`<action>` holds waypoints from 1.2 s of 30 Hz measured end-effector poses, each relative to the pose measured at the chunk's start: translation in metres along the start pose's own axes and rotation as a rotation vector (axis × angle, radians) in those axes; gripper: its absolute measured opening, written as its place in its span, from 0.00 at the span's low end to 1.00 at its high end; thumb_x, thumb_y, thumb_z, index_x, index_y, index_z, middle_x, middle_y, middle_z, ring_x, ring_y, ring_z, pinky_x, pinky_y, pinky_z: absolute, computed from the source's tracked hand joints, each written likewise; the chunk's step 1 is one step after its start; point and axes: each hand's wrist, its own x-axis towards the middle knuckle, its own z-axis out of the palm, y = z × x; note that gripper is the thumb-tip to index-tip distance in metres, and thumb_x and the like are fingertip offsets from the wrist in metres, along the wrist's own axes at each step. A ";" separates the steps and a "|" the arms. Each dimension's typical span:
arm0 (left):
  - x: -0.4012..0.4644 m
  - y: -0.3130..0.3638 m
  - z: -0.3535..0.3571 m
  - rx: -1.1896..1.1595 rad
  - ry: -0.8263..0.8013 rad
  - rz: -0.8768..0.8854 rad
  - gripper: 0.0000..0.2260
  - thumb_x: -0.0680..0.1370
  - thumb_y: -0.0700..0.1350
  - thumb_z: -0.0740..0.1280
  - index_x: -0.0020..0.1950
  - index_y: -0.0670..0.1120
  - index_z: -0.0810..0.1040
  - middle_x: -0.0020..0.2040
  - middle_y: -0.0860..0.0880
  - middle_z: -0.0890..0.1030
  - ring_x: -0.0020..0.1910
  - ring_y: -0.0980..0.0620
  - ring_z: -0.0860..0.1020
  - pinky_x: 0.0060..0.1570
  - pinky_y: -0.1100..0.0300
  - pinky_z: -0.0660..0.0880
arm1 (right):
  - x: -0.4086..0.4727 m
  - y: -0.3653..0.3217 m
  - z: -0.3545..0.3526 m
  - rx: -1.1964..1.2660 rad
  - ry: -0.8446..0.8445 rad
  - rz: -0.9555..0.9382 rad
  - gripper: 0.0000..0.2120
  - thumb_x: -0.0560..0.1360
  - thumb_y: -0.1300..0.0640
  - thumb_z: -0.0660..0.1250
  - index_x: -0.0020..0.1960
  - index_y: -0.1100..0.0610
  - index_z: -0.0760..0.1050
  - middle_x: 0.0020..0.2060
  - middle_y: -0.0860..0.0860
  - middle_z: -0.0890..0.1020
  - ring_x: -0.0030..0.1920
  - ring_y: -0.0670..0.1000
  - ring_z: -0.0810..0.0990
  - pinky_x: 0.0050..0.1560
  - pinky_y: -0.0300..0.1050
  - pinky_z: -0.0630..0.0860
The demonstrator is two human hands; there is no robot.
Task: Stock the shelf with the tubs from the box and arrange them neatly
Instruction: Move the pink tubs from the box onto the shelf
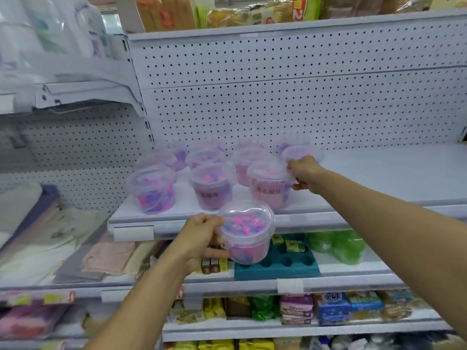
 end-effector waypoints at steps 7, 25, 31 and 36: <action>0.008 0.007 -0.003 -0.005 -0.021 0.004 0.09 0.79 0.42 0.64 0.55 0.38 0.76 0.35 0.41 0.74 0.33 0.48 0.75 0.37 0.47 0.81 | -0.007 0.003 0.001 -0.184 -0.053 -0.175 0.11 0.80 0.51 0.58 0.51 0.58 0.73 0.38 0.53 0.73 0.37 0.52 0.72 0.37 0.48 0.77; 0.019 0.048 0.084 0.783 0.167 0.689 0.13 0.80 0.55 0.57 0.51 0.51 0.77 0.51 0.51 0.77 0.48 0.50 0.76 0.45 0.52 0.76 | -0.068 0.022 -0.096 -0.130 -0.120 -0.202 0.11 0.76 0.57 0.65 0.47 0.64 0.81 0.21 0.47 0.66 0.22 0.46 0.59 0.22 0.36 0.54; 0.061 0.047 0.083 1.122 0.131 0.910 0.17 0.82 0.49 0.58 0.70 0.50 0.71 0.70 0.52 0.71 0.69 0.51 0.66 0.66 0.56 0.62 | -0.039 0.031 -0.111 0.023 0.193 -0.119 0.12 0.78 0.61 0.61 0.59 0.57 0.78 0.28 0.54 0.71 0.25 0.49 0.63 0.22 0.37 0.58; 0.077 0.040 0.081 1.123 0.116 0.862 0.14 0.82 0.47 0.58 0.67 0.52 0.73 0.66 0.54 0.74 0.65 0.52 0.68 0.55 0.53 0.73 | -0.021 0.043 -0.097 0.012 0.344 -0.114 0.16 0.78 0.60 0.58 0.63 0.51 0.76 0.31 0.55 0.75 0.27 0.52 0.67 0.24 0.42 0.63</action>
